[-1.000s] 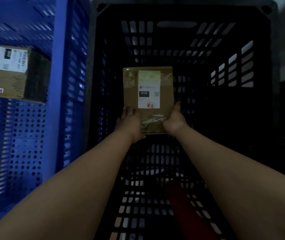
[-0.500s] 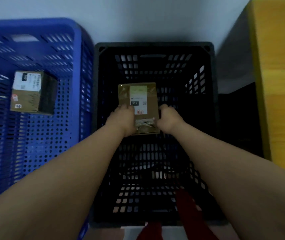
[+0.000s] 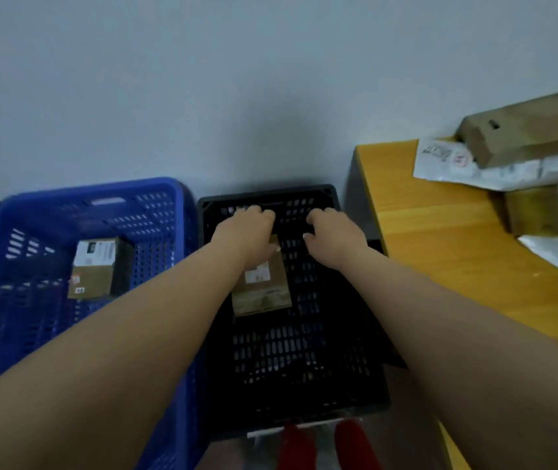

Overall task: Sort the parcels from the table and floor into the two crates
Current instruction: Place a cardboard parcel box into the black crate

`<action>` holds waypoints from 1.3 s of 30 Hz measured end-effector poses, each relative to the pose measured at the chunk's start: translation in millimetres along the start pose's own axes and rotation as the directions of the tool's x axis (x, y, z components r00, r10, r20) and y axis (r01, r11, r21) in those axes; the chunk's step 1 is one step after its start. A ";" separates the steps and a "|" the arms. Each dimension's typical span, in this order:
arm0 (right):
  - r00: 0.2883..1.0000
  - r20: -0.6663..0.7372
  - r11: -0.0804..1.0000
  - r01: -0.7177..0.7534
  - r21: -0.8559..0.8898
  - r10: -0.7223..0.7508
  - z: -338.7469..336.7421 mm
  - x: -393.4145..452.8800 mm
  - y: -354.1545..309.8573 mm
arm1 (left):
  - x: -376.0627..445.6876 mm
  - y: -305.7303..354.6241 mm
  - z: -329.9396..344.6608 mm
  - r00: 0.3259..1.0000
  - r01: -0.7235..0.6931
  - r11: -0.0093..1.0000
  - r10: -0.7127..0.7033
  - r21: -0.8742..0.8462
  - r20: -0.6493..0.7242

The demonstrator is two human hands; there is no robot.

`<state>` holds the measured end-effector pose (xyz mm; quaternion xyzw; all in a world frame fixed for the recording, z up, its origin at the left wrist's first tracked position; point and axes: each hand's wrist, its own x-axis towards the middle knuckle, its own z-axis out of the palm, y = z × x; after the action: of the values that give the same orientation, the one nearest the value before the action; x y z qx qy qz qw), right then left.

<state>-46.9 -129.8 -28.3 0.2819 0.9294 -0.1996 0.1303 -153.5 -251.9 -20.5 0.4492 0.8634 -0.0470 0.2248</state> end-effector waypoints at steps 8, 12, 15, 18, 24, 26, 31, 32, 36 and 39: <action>0.966 -0.235 0.994 -0.112 -0.014 0.105 -113.4 -73.9 33.3 | -22.9 83.8 -108.6 0.960 -0.234 0.964 0.250 0.128 -0.126; 0.914 -0.365 0.981 -0.196 -0.007 0.180 -168.5 -115.8 67.9 | -33.5 147.3 -161.5 0.897 -0.349 0.918 0.385 0.189 -0.217; 0.848 -0.468 0.966 -0.251 0.056 0.247 -198.5 -146.7 97.2 | -43.2 202.2 -186.5 0.823 -0.449 0.866 0.497 0.221 -0.277; 0.804 -0.513 0.950 -0.301 0.085 0.301 -211.1 -174.4 131.9 | -49.9 258.0 -194.1 0.761 -0.535 0.806 0.590 0.253 -0.271; 0.739 -0.549 0.912 -0.390 0.125 0.391 -231.3 -210.5 220.0 | -40.3 348.9 -194.2 0.676 -0.620 0.727 0.686 0.295 -0.269; 0.731 -0.551 0.907 -0.399 0.135 0.403 -238.7 -215.3 253.5 | -27.0 373.6 -196.4 0.675 -0.613 0.725 0.687 0.313 -0.271; 0.740 -0.527 0.904 -0.393 0.165 0.418 -261.7 -218.5 348.2 | 18.1 444.1 -204.3 0.744 -0.537 0.786 0.612 0.306 -0.267; 0.732 -0.530 0.900 -0.397 0.180 0.428 -268.4 -220.1 368.5 | 27.5 462.1 -204.9 0.758 -0.530 0.791 0.603 0.304 -0.247; 0.701 -0.547 0.884 -0.427 0.191 0.457 -298.4 -217.0 441.4 | 64.4 534.2 -211.4 0.772 -0.526 0.812 0.580 0.252 -0.259; 0.701 -0.550 0.891 -0.382 0.247 0.453 -312.4 -197.0 475.7 | 91.6 564.4 -211.4 0.800 -0.494 0.841 0.539 0.220 -0.265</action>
<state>345.5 278.3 177.0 0.5401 0.8210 -0.1190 -0.1416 177.8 211.2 197.3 0.6838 0.7270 0.0284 0.0556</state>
